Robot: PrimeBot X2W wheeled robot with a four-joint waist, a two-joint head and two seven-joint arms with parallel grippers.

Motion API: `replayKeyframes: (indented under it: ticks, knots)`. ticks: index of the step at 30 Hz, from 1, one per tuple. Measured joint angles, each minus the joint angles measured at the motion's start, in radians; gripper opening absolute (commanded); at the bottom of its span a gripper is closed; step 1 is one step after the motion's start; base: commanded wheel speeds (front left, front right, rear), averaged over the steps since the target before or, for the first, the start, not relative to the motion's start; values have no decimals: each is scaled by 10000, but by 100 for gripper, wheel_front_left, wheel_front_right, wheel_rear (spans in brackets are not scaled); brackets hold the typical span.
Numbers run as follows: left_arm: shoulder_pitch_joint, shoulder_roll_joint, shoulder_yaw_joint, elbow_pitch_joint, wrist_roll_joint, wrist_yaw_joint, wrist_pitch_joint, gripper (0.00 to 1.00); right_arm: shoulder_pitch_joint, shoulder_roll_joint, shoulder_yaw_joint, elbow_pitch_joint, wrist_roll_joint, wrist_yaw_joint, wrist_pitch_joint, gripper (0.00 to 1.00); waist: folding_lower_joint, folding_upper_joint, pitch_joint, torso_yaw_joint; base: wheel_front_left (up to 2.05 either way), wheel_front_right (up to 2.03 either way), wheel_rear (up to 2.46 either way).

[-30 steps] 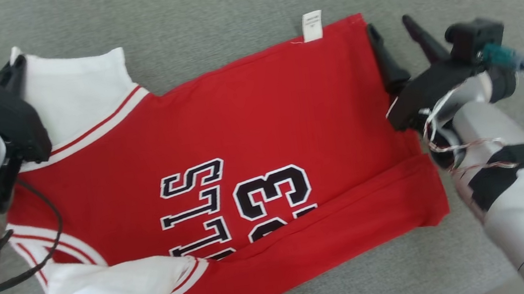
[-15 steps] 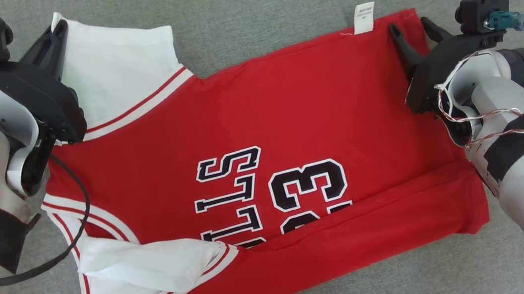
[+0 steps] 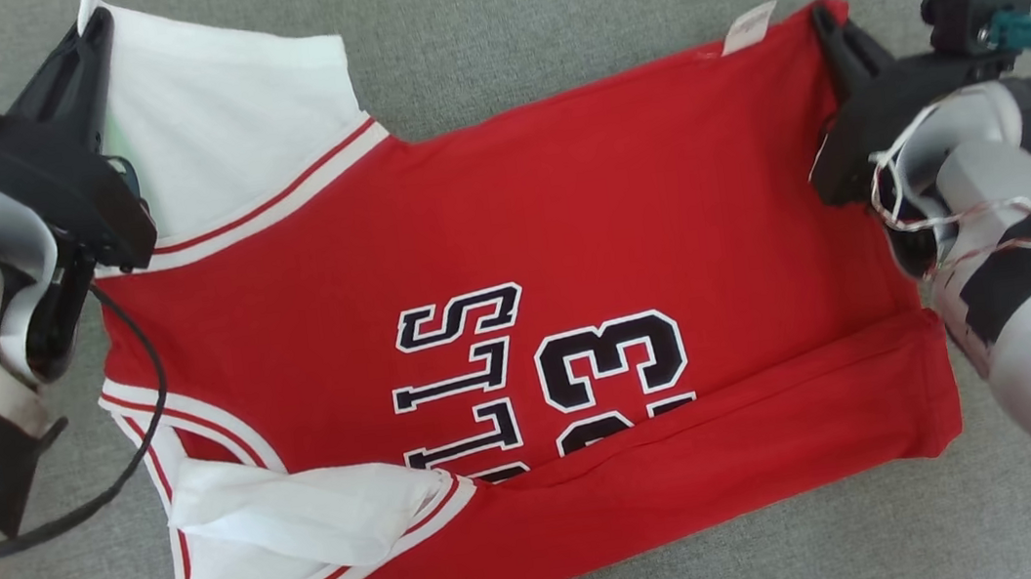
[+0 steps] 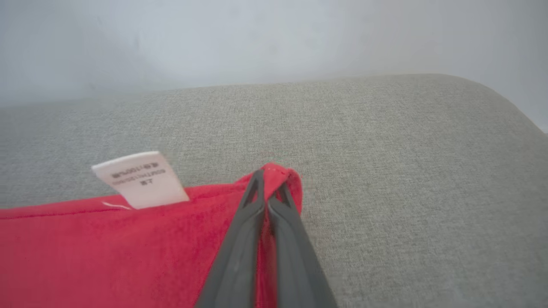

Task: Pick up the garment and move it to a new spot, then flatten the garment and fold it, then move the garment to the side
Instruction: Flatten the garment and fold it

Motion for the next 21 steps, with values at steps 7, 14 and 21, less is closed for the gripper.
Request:
replayKeyframes:
  ticks: [7,14,21]
  knots:
    - [1364,180,-113,-675,-481,0,-978,0,1263,-416,359,-970,861,0,-489,0,-1,0,-521,30,0,0,0]
    - [2984,412,-40,-1870,-625,221,-1716,0,2559,-1005,713,-2207,1712,0,-604,0,-2,-1,-1060,111,0,0,0]
    - [4706,761,286,-3783,-431,826,-2102,0,3710,-1592,568,-3505,2240,0,-642,0,-3,-3,-1500,289,0,0,0]
